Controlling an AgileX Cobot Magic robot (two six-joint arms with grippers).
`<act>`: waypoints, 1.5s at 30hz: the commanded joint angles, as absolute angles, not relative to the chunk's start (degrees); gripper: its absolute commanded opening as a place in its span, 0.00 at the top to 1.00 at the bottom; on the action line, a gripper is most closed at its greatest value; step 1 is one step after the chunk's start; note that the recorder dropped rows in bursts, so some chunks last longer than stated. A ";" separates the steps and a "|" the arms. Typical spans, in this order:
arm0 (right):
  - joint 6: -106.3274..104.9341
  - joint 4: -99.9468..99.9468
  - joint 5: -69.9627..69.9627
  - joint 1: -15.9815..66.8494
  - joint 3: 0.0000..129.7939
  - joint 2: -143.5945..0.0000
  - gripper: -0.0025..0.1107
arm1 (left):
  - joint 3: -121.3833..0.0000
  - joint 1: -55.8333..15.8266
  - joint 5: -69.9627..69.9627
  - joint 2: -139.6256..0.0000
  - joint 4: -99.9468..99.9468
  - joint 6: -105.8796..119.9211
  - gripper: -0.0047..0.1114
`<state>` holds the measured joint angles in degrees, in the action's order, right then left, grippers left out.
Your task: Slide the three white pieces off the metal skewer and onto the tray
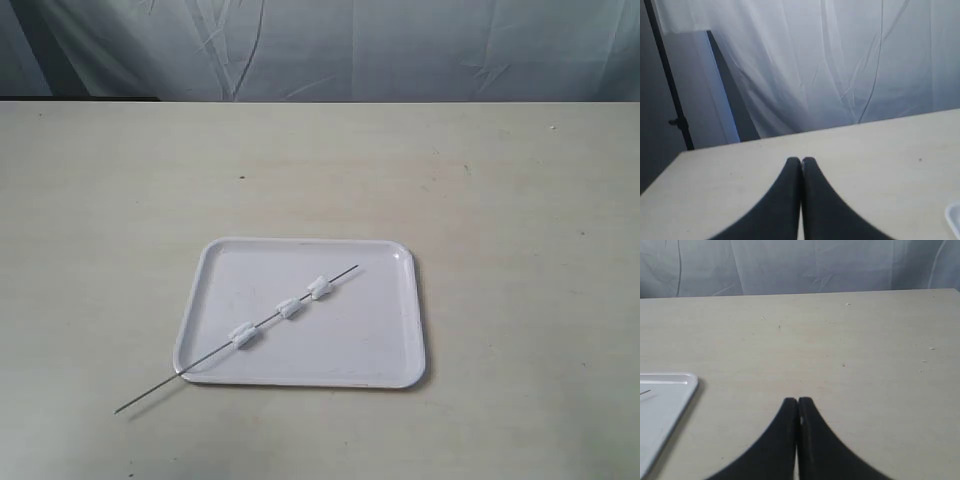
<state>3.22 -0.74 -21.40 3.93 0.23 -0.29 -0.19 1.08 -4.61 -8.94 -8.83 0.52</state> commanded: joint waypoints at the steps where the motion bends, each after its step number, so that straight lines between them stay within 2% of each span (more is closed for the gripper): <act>1: 3.21 -0.73 -20.78 4.11 0.00 0.00 0.98 | 0.00 1.14 -12.54 -8.63 -8.87 0.00 0.96; 6: 3.21 -0.73 -20.78 4.11 0.00 0.00 0.98 | 0.00 1.14 -9.51 -8.63 -8.76 0.00 0.96; 13: 3.21 -0.50 -20.81 4.11 0.00 0.00 0.98 | 0.00 1.14 9.15 -8.63 -8.87 0.00 0.96; 16: 3.21 -0.50 -20.81 4.11 0.00 0.00 0.98 | 0.00 1.14 5.17 -8.63 -9.15 0.00 0.96; 22: 3.21 -0.50 -20.81 4.11 0.00 0.00 0.98 | 0.00 1.03 -17.85 -8.74 3.71 -10.12 0.96; 25: 3.21 -0.50 -20.71 4.11 0.00 0.00 0.98 | -0.63 1.03 -15.10 -9.87 -2.01 -14.74 0.96; 28: 3.21 -0.71 -20.71 4.11 0.00 0.00 0.98 | -6.85 1.03 -17.25 -13.97 -16.16 -18.50 0.96; 33: 3.21 -0.71 -20.71 4.11 0.00 0.00 0.98 | -20.41 1.03 -2.39 -23.14 -25.45 -20.97 0.96; 38: 3.21 -0.71 -20.71 4.11 0.00 0.00 0.98 | -26.28 1.03 11.18 -30.89 -25.12 -19.52 0.96; 41: 3.21 -0.71 -20.82 4.11 0.00 0.00 0.98 | -28.44 1.03 16.62 -35.02 -21.41 -17.42 0.96; 45: 3.21 -0.60 -20.82 4.11 0.00 0.00 0.98 | -30.73 1.03 21.05 -40.63 -5.92 -1.82 0.96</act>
